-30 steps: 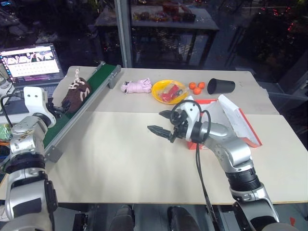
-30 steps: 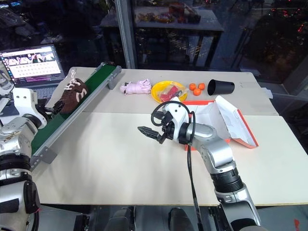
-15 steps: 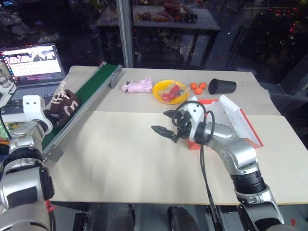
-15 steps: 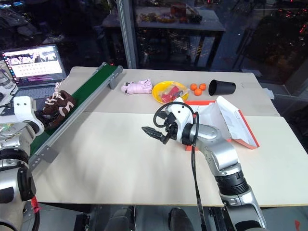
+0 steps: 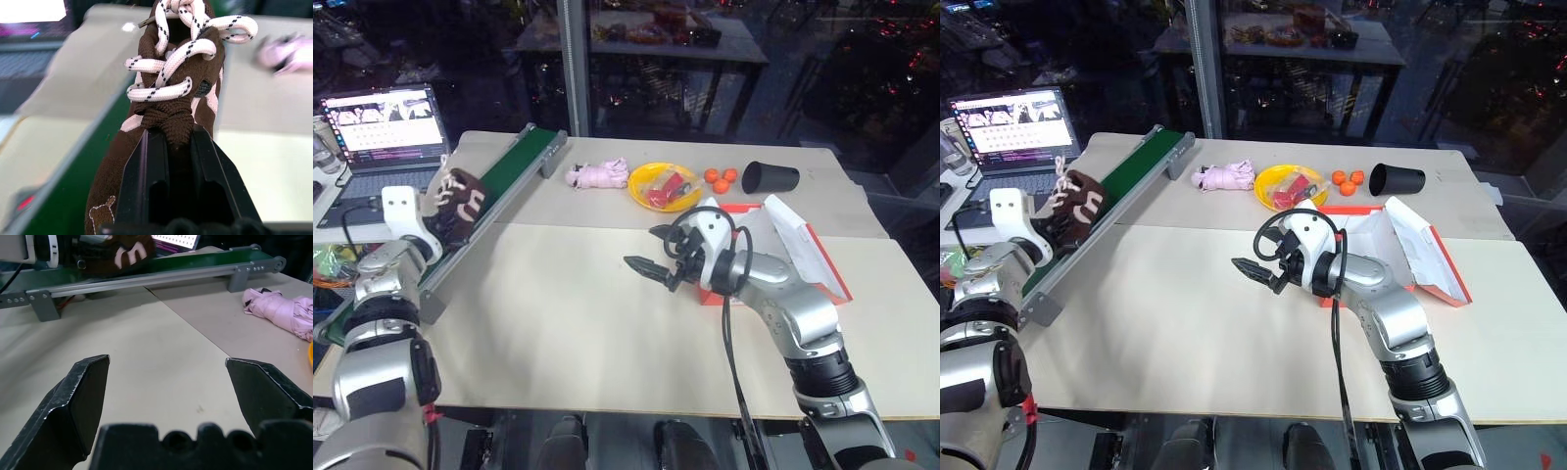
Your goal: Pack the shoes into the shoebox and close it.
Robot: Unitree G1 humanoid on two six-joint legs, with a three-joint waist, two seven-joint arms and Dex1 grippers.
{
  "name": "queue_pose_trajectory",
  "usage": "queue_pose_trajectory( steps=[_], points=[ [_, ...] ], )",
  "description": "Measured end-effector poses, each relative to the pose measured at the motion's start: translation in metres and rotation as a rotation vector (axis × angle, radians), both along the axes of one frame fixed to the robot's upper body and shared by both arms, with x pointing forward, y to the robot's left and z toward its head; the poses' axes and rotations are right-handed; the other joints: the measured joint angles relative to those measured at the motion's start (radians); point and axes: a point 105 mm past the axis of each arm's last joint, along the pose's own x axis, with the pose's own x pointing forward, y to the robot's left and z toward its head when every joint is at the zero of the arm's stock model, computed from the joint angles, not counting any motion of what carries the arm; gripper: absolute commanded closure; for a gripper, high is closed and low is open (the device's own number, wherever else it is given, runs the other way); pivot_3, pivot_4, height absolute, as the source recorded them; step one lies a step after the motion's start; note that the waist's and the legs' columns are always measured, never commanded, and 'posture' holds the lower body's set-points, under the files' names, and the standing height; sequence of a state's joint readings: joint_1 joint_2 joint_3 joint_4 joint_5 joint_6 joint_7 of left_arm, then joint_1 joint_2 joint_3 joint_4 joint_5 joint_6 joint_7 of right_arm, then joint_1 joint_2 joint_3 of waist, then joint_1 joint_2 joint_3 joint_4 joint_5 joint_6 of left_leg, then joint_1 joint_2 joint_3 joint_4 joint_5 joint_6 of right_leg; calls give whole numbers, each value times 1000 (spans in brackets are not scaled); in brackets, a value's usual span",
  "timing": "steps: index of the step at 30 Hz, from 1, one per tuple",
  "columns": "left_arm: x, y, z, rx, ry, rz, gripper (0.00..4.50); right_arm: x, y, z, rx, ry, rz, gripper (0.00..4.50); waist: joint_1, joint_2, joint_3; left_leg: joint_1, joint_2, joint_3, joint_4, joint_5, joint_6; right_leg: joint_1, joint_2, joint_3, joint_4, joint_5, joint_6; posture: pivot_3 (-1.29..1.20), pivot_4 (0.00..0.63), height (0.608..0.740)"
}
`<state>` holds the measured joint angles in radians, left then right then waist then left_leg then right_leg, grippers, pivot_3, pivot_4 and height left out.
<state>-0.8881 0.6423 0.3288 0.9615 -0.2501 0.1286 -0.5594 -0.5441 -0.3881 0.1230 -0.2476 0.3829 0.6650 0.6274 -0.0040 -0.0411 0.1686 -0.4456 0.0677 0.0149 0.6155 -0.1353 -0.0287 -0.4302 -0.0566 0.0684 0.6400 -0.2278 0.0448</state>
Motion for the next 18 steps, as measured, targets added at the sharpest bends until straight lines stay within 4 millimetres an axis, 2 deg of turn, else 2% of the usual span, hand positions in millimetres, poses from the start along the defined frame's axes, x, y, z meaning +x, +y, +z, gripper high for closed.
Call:
queue_pose_trajectory(
  steps=[2,5,7,9,11,14,18],
  points=[
    [6,-29,25,-33,-84,-88,4379,7,-4,10,108,27,-51,0,1,-2,1,-1,0,-1,1,1,-1,0,0,0,1,0,0,0,150,740],
    [4,-91,70,-73,-214,-278,4379,22,-12,44,331,62,-132,0,-5,-2,1,-1,0,0,2,1,-1,0,0,0,1,1,0,0,150,740],
    [-1,-120,84,-92,-246,-368,4379,30,-21,61,474,97,-173,0,-9,-2,1,0,0,-1,2,1,-1,1,0,0,1,1,0,0,150,740],
    [-6,-159,91,-132,-251,-481,4379,39,-38,76,661,167,-218,0,-11,-2,1,0,0,-1,1,1,-1,1,0,0,2,1,0,0,150,740],
    [-12,-196,94,-155,-238,-591,4379,43,-46,87,767,215,-223,0,-12,-2,1,0,0,-2,1,1,0,1,0,0,2,1,0,0,150,740],
    [-18,-219,97,-176,-225,-659,4379,42,-48,90,830,261,-210,0,-28,-2,1,1,0,-2,1,1,0,1,0,1,2,1,0,0,150,740],
    [-36,-267,96,-198,-195,-818,4379,44,-57,96,973,332,-196,0,-34,0,2,0,-1,-2,1,1,0,1,0,1,2,1,0,0,150,740]
  ],
)
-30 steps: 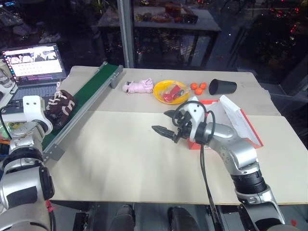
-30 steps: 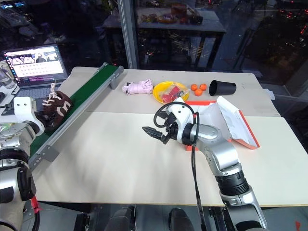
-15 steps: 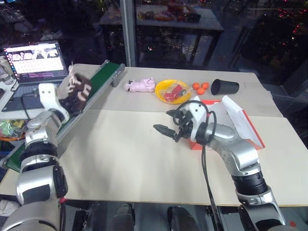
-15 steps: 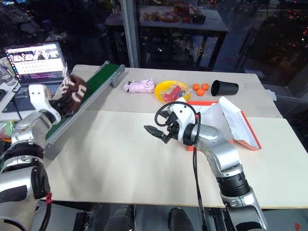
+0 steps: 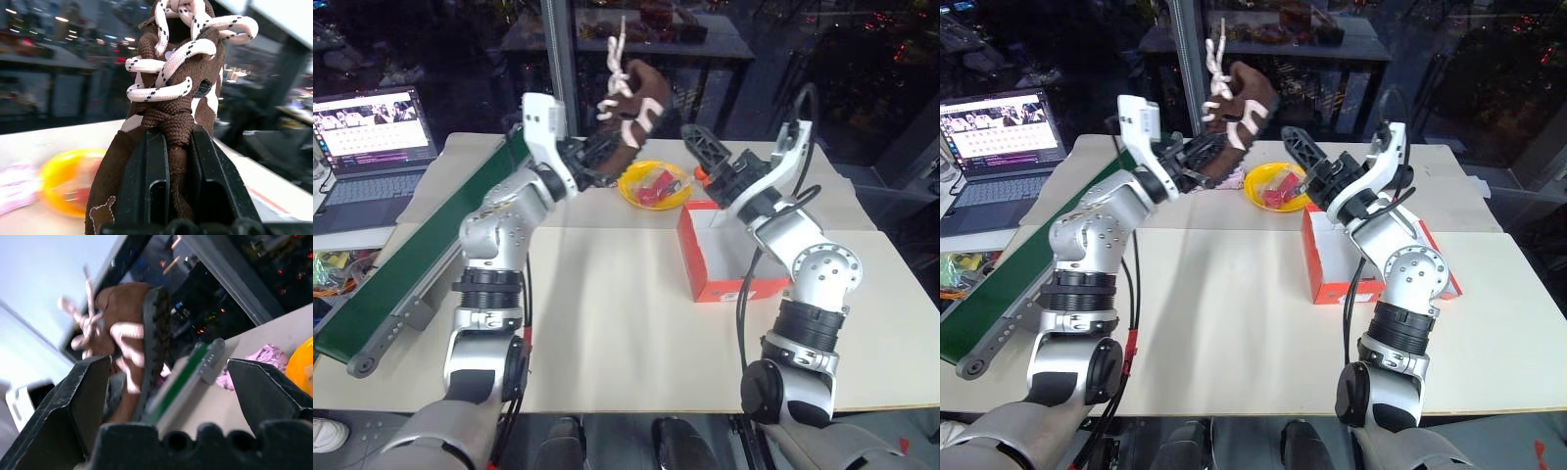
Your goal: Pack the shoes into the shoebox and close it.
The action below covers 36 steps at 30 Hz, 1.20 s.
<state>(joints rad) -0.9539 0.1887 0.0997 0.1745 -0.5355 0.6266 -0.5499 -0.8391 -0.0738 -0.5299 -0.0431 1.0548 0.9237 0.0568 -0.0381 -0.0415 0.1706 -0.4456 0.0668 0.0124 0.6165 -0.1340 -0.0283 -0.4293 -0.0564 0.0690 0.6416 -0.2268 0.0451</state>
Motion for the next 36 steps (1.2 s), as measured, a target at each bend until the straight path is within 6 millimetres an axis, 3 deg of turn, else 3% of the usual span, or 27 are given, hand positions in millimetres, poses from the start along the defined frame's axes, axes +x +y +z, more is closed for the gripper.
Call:
queue_pose_trajectory(
  steps=[3,6,15,16,17,20,23,26,29,32,34,36],
  points=[
    [-11,-25,-2,7,15,-83,4379,-3,2,8,29,-5,14,0,-7,1,0,0,0,0,0,0,0,0,0,0,0,0,0,0,150,740],
    [-14,-30,-4,8,28,-92,4379,-2,-2,8,26,6,-5,0,-11,3,1,1,0,-1,0,0,0,0,1,0,0,0,0,0,150,740],
    [-19,-37,-8,6,55,-108,4398,0,-4,5,8,21,-45,2515,-6,3,1,0,0,-1,0,0,1,0,0,0,-1,0,0,0,150,740],
    [-19,-37,-8,3,55,-105,3468,0,-4,5,3,21,-49,2822,-6,3,1,0,0,-1,0,0,1,0,1,0,-1,0,0,0,150,740],
    [-19,-36,-7,-2,55,-103,3252,0,-5,5,-2,22,-56,3107,-6,3,1,0,0,-1,0,0,1,0,1,0,-1,0,0,0,150,740],
    [-21,-31,1,-50,48,-114,2028,3,-9,4,-13,21,-89,3743,-7,3,1,0,0,-1,0,0,1,0,1,0,-1,0,0,0,150,740],
    [-23,-26,7,-68,39,-109,1069,7,-19,6,-35,13,-149,3805,-7,4,1,0,0,-1,0,0,1,0,1,0,-1,0,0,0,150,740],
    [-17,-6,12,-12,-12,-26,18,14,-37,11,-93,-4,-241,3827,-8,4,2,0,0,-1,0,0,1,0,1,0,-1,0,0,0,150,740],
    [-2,35,20,119,-115,145,0,18,-64,26,-227,-59,-362,3829,-7,7,4,0,0,-1,-1,0,1,0,1,1,-2,0,0,0,150,740],
    [8,73,27,179,-157,276,0,21,-95,37,-493,-104,-502,3845,-5,7,4,0,0,0,-4,0,1,0,0,0,-5,-1,0,0,150,740],
    [8,81,24,203,-160,299,0,27,-108,34,-679,-90,-553,3845,-3,7,4,0,-1,0,-5,0,1,1,0,0,-9,0,0,0,150,740],
    [8,81,13,214,-135,298,0,34,-117,18,-849,-43,-555,3845,-2,7,4,0,0,1,-5,0,1,2,0,0,-12,0,0,0,150,740]
  ],
)
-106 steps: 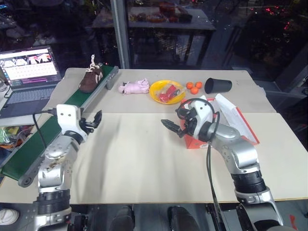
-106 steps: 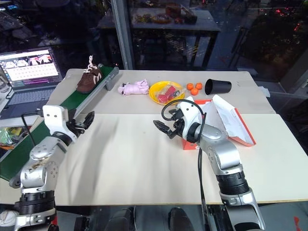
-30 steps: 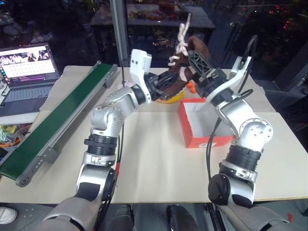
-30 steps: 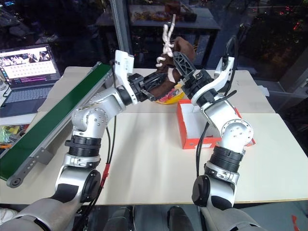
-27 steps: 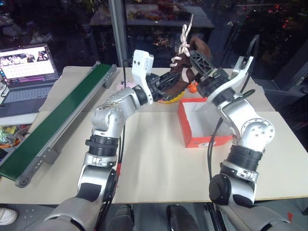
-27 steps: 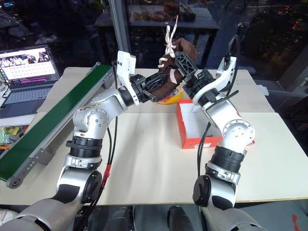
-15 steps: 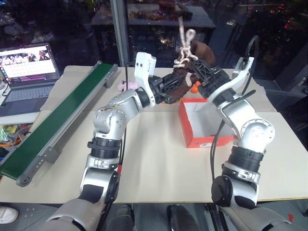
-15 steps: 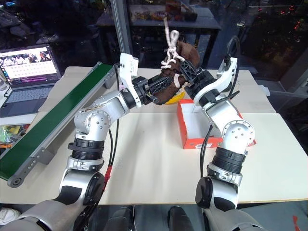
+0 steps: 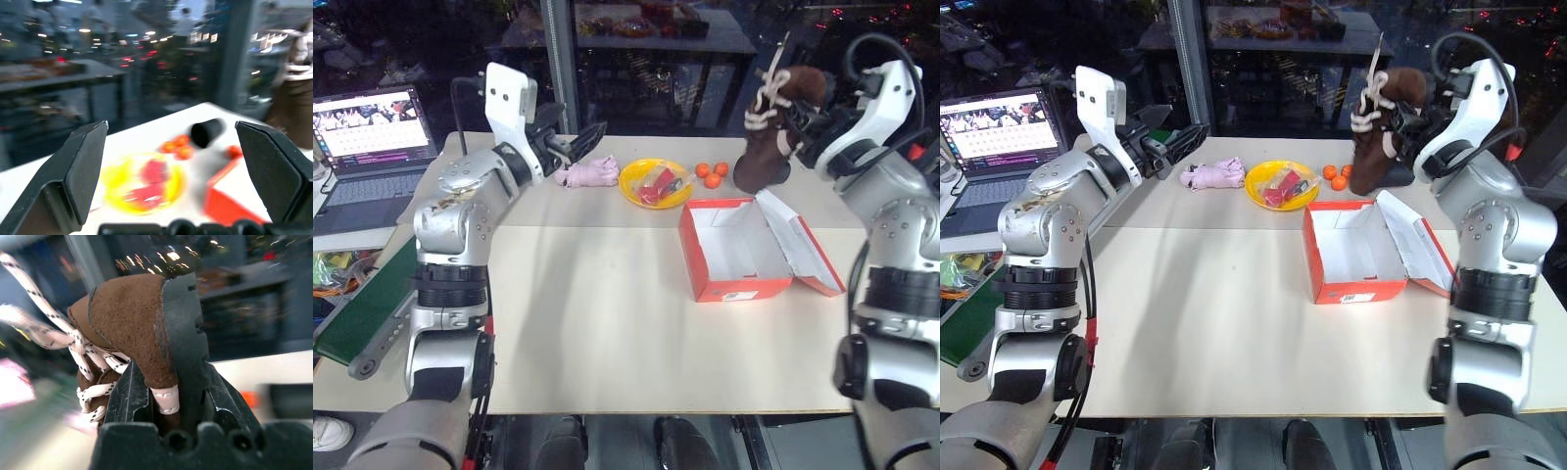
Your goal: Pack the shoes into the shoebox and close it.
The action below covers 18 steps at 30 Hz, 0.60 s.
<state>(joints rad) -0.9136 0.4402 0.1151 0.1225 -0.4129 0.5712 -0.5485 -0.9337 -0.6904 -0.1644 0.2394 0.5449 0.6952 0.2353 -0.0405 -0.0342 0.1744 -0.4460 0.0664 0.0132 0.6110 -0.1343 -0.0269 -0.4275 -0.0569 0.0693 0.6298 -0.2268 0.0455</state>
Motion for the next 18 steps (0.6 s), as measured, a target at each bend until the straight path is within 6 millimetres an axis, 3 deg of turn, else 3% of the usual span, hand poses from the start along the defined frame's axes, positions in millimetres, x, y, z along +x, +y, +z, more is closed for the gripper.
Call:
queue_pose_trajectory(
  steps=[4,7,12,18],
  points=[
    [-7,-12,-20,29,33,-29,0,9,-2,-46,-138,178,19,3845,0,0,0,-1,0,0,-1,0,1,-1,0,0,0,0,0,0,150,740],
    [-14,-22,-20,42,24,-57,0,11,-6,-82,-176,293,30,3845,1,0,0,-1,-1,0,0,0,1,-1,0,0,0,0,0,0,150,740],
    [-21,-24,-20,46,26,-59,0,10,-15,-103,-216,369,23,3845,-1,0,1,0,-1,0,2,0,1,0,0,0,1,1,1,0,150,740],
    [-23,-24,-23,43,33,-59,0,12,-10,-130,-240,457,47,3845,-3,0,1,0,-1,0,4,0,1,1,0,1,1,2,2,0,150,740]
  ],
)
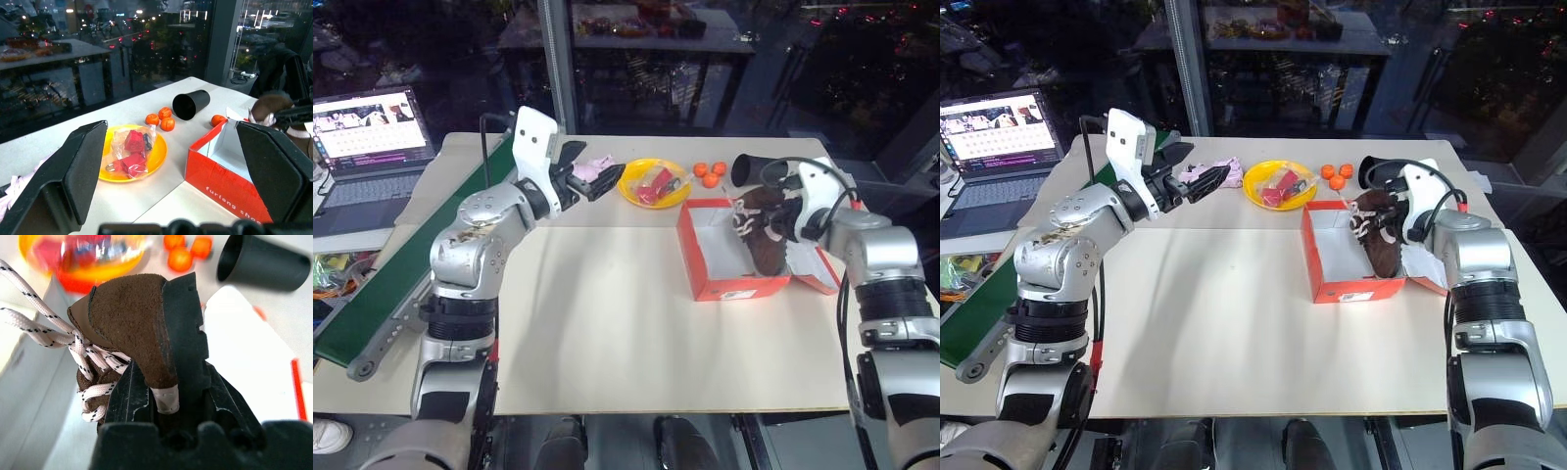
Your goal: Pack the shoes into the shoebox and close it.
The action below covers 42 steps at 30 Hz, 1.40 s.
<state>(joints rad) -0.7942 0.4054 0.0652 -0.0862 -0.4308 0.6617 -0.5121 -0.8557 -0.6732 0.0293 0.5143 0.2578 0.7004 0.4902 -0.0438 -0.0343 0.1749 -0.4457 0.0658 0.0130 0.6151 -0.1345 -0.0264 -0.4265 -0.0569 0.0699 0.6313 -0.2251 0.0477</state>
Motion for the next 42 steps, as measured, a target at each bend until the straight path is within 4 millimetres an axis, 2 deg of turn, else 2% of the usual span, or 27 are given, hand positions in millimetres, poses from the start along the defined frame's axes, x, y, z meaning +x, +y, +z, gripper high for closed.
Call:
queue_pose_trajectory(
  steps=[5,12,14,15,19,23,28,35,39,42],
  points=[
    [-1,2,2,-5,-11,15,0,5,-4,-18,-36,37,-18,3845,1,0,0,0,-1,0,0,0,0,0,0,0,0,0,0,0,150,740],
    [-4,2,0,2,0,22,0,19,-8,-18,-46,20,-85,3845,0,0,0,0,-1,0,0,0,0,0,0,0,0,1,0,0,150,740],
    [-5,2,1,5,-2,23,0,22,-13,-17,-49,11,-118,2867,0,0,0,0,-1,0,0,0,0,1,0,0,0,1,0,0,150,740],
    [-5,3,2,6,-3,26,0,23,-15,-16,-51,6,-131,2635,0,0,0,0,-1,0,0,0,0,0,0,0,0,1,0,0,150,740],
    [-4,7,3,11,-7,38,0,27,-21,-8,-54,-33,-171,1252,0,0,0,0,-1,0,0,0,0,1,0,0,0,1,0,0,150,740],
    [-4,7,4,11,-9,37,0,32,-18,7,-61,-84,-169,44,-1,0,0,0,-1,0,0,0,0,1,0,0,0,1,0,0,150,740],
    [-3,7,4,11,-6,33,0,34,-11,13,-61,-113,-150,44,-1,0,0,0,-1,0,0,0,0,1,0,0,0,1,0,0,150,740],
    [-2,9,2,13,4,37,0,36,7,47,-70,-226,-92,44,-1,0,0,0,-1,0,0,0,0,1,0,0,1,1,0,0,150,740],
    [0,20,6,-9,-3,85,0,26,46,78,61,-310,86,44,-4,0,0,0,0,-1,0,0,0,0,0,0,1,1,0,0,150,740],
    [3,47,-10,8,37,185,0,1,82,104,140,-393,310,44,-5,1,0,2,1,-1,-1,0,0,1,1,0,3,1,0,0,150,740]
  ],
)
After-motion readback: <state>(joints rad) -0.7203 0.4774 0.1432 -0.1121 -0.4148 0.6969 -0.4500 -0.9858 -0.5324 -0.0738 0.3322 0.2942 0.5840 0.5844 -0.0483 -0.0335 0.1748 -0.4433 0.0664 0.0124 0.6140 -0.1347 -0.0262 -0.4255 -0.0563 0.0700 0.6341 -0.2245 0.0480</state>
